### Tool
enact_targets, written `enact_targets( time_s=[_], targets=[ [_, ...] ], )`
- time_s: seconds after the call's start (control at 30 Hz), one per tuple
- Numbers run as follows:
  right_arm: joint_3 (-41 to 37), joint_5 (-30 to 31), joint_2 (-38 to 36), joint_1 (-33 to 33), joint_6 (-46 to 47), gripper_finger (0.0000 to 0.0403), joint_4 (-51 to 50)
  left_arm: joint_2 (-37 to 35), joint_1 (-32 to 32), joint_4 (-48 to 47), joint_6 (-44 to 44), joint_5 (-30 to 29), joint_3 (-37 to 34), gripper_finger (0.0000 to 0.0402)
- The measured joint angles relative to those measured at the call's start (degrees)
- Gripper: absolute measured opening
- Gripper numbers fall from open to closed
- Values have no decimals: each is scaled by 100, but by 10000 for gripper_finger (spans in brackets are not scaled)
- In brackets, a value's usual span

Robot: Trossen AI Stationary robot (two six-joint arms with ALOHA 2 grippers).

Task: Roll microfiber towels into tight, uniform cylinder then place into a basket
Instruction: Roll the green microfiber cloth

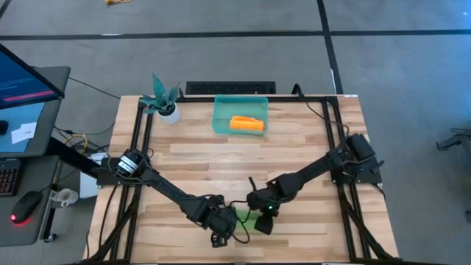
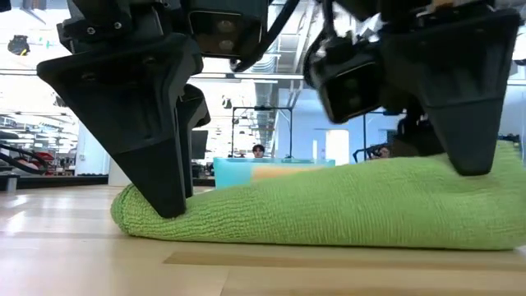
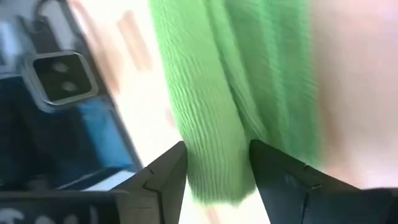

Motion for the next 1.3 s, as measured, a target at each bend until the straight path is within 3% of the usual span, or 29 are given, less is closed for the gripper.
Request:
enact_targets(
  time_s=[0.27,0.47,0.57,0.77,1.07,1.3],
  targets=[
    [-21,951,-758,164,-782,194,-1173,0,-1,0,-38,12,1,112],
    [-28,2477,-924,727,-966,194,-1338,-4,-1,152,16,0,15,112],
    [-28,2931,-816,1017,-926,192,-1302,-4,-9,268,49,38,17,112],
    [-15,2965,-662,1303,-660,190,-1456,14,-13,551,106,162,10,112],
    [3,3034,-670,1045,-518,187,-1608,22,-2,507,-78,218,-13,112],
    [19,2546,-546,826,-285,188,-1535,22,-2,421,-137,256,-24,112]
  ],
)
